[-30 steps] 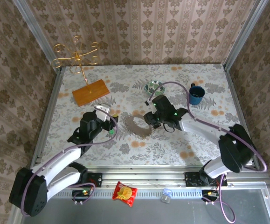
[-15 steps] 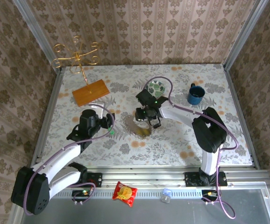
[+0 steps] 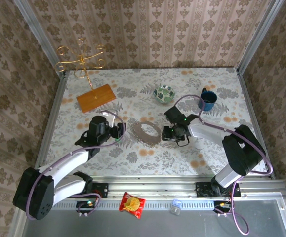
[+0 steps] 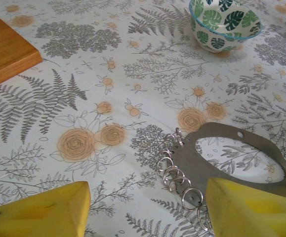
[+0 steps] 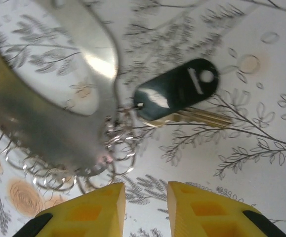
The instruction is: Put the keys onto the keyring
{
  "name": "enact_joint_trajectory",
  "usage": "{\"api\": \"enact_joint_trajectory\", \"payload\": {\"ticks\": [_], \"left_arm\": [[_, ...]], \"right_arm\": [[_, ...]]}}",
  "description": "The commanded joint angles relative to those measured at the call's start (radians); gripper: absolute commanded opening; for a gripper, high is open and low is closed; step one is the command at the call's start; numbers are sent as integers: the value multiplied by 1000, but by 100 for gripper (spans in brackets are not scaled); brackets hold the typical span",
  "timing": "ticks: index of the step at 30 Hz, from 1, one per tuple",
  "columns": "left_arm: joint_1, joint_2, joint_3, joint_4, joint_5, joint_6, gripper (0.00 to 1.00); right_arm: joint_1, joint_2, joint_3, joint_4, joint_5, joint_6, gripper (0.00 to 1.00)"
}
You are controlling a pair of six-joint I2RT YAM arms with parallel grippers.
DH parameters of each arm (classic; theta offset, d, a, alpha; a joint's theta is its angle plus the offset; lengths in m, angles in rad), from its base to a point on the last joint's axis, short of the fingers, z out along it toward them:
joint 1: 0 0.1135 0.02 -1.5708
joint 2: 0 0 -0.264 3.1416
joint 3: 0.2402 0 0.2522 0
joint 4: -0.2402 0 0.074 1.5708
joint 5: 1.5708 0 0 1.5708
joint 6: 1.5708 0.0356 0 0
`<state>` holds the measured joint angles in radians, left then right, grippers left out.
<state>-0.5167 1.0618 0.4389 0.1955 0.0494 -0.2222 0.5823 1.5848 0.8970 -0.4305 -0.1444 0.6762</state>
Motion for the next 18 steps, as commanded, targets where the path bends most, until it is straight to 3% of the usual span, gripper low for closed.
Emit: {"api": "enact_joint_trajectory", "payload": {"ticks": [1,18], "left_arm": [[-18,10,38,48,-3,-17,63],[-22,13,26,59,-14,-1,64]], "right_arm": [[-8,-13,-41,165,-74,194,29],[-32,55,-54,215,-133,218,22]]}}
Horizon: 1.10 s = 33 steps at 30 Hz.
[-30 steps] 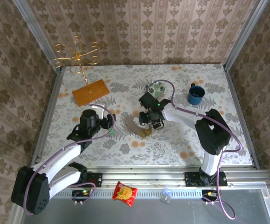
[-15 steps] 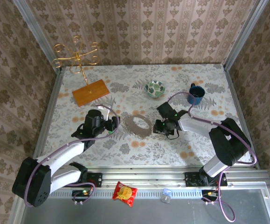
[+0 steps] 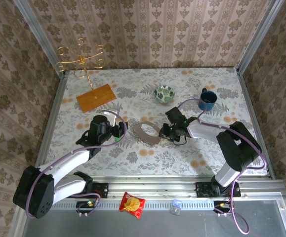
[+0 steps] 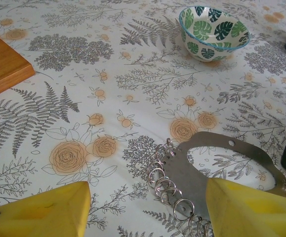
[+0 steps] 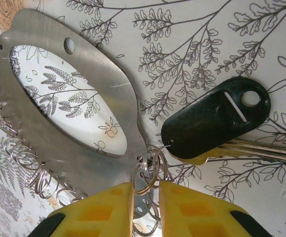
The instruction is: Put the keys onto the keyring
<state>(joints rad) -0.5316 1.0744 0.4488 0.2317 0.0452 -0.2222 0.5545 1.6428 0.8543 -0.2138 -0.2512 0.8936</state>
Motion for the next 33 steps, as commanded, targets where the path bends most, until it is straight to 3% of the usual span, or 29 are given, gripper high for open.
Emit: {"api": "enact_joint_trajectory", "payload": {"ticks": [1,9,26,33], "left_arm": [[-7,1,16,26,-10,-2,64],[-7,-1,11,32,-11,0,64],[-5,-25,-4,20,-28,3,63],[-5,-34,-4,9,-24,12,64]], "right_arm": [[-4,-3,-8,-7,-29,-10,23],[-5,-12,61,-115,9,-119,25],[-8,84,162,-114,-33,-165,24],[-20,32,204,-288,109,-313,27]]}}
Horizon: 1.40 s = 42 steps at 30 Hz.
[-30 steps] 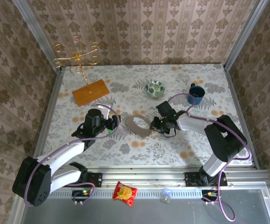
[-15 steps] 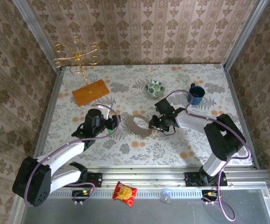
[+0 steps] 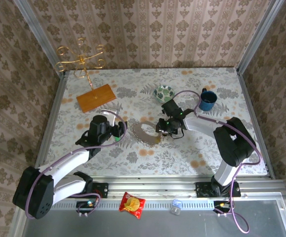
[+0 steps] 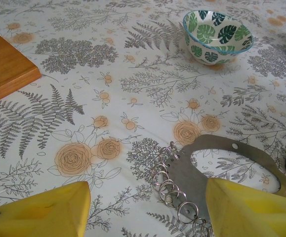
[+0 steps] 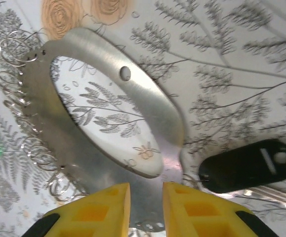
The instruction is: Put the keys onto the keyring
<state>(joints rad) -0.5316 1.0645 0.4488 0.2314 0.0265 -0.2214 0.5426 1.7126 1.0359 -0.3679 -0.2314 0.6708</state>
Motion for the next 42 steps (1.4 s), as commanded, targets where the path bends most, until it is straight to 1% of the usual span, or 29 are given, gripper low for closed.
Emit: {"api": "enact_joint_trajectory", "payload": {"ticks": [1,3,6,11,12,14,18,21,27,37,42], "left_arm": [[-5,-24,-6,13,-4,10,64],[-5,-20,-12,26,-1,6,64],[-6,-9,-14,40,4,-1,63],[-5,-8,-10,42,9,-3,63],[-6,-10,-10,40,9,-3,63],[-5,-14,-10,34,8,-1,63],[-5,-24,-10,23,3,2,63],[-5,-24,-10,22,2,2,63],[-5,-13,-2,21,3,2,64],[-4,-1,-2,33,4,1,63],[-3,-4,-10,38,1,-1,63]], "right_arm": [[-9,-45,18,-158,100,-106,29],[-9,-59,-8,-163,92,-119,32],[-9,-74,-52,-162,50,-98,32],[-8,-69,-106,-85,-16,-35,23],[-8,-65,-110,-72,-23,-29,22],[-7,-54,-109,-57,-39,-21,22],[-9,-35,-95,-36,-61,-13,26],[-8,-11,-83,-30,-66,-13,26],[-9,21,-65,-15,-79,-16,24],[-4,22,-60,7,-140,6,18],[24,27,-60,21,-164,20,17]]}}
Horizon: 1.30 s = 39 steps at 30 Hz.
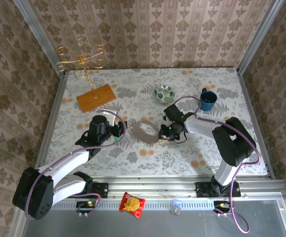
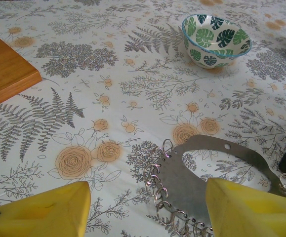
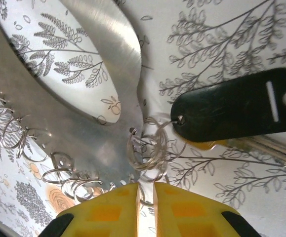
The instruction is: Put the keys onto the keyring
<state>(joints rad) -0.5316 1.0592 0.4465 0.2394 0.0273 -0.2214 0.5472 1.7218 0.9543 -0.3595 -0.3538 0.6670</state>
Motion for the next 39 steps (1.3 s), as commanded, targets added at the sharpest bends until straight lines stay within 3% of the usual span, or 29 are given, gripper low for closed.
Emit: {"api": "enact_joint_trajectory", "payload": {"ticks": [1,7,15,26,39], "left_arm": [[-4,1,-9,31,0,-1,64],[-2,-16,-17,23,-5,2,63],[5,-24,-26,29,-6,6,64],[8,-43,-29,9,-12,4,63],[12,-42,-30,13,-10,2,63]], "right_arm": [[24,19,21,16,-45,27,17],[39,-8,41,-44,1,-26,20],[140,-26,153,-329,384,-326,26],[299,126,320,-432,473,-479,32],[348,234,402,-493,612,-532,27]]}}
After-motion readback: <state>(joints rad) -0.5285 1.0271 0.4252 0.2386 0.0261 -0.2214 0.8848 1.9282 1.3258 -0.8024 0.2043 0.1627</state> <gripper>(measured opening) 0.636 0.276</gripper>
